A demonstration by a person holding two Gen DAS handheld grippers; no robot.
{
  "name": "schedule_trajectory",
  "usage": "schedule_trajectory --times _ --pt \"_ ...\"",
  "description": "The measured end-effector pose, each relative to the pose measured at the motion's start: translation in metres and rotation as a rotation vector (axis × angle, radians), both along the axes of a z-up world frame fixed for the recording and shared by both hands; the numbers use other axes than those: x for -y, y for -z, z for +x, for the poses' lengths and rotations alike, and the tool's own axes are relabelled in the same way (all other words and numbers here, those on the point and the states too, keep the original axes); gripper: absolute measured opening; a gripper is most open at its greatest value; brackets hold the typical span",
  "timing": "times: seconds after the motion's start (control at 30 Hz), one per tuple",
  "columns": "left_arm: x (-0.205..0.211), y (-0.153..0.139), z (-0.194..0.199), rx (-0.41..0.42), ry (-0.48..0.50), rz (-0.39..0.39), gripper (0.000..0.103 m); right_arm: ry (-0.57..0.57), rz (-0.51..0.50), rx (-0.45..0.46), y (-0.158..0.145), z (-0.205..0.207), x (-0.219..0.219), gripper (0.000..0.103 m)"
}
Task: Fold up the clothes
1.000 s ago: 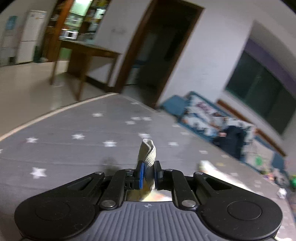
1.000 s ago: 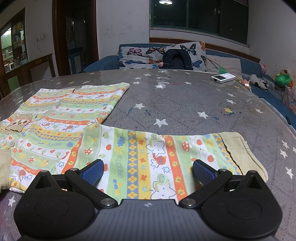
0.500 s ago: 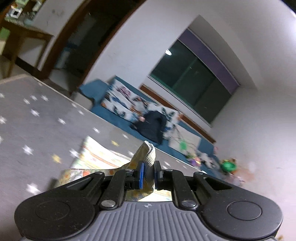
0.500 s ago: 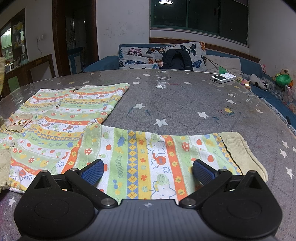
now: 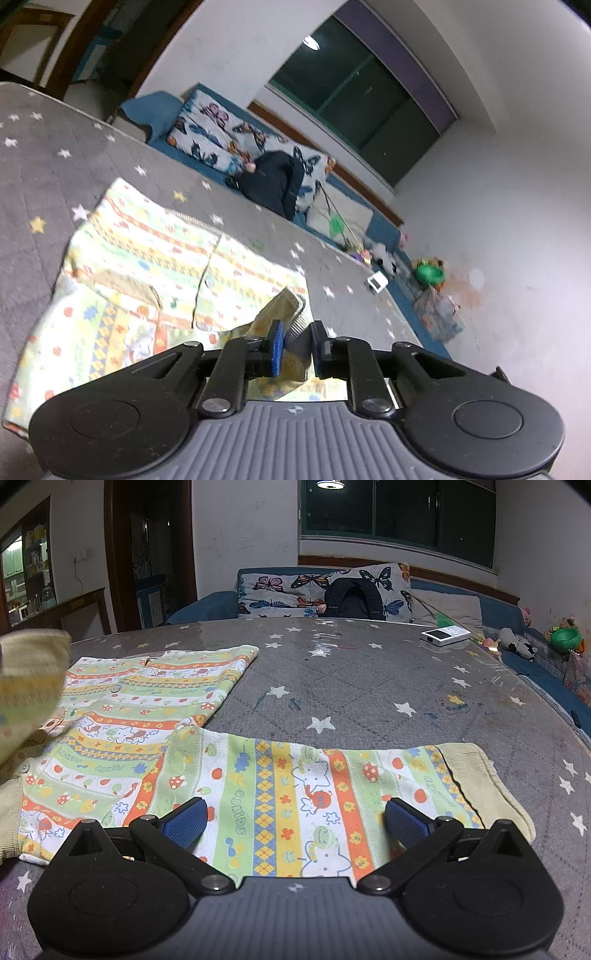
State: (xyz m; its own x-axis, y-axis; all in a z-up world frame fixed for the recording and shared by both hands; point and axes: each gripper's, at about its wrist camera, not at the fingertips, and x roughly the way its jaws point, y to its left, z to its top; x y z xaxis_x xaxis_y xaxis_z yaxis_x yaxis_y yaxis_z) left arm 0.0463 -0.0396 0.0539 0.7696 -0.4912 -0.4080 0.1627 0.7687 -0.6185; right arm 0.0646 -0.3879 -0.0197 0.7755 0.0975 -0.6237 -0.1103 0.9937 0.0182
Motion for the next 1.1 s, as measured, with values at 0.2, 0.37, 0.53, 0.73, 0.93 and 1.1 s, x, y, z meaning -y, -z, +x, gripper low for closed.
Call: schedule_trajectory --times 0.2,0.37,0.53,0.73,0.93,1.1 --pt "-0.003 0.005 -0.007 -0.005 0.031 0.052 0.038 0.0 0.0 0.0 0.0 0.0 0.0 0.103" --pt "-0.012 0.012 -0.013 -0.023 0.018 0.12 0.041 0.0 0.0 0.0 0.0 0.0 0.0 0.103" --pt "-0.008 0.022 -0.018 -0.046 0.037 0.176 0.041 0.0 0.002 0.0 0.0 0.0 0.0 0.103" --pt "0.0 0.028 -0.032 -0.05 0.073 0.285 0.041 0.024 0.015 -0.001 -0.003 -0.005 0.01 0.103" --pt "-0.001 0.033 -0.037 -0.058 0.08 0.314 0.042 0.16 0.03 0.019 -0.009 -0.015 0.054 0.103" --pt "0.001 0.033 -0.04 -0.055 0.084 0.354 0.045 0.283 0.048 0.025 -0.013 -0.02 0.098 0.102"
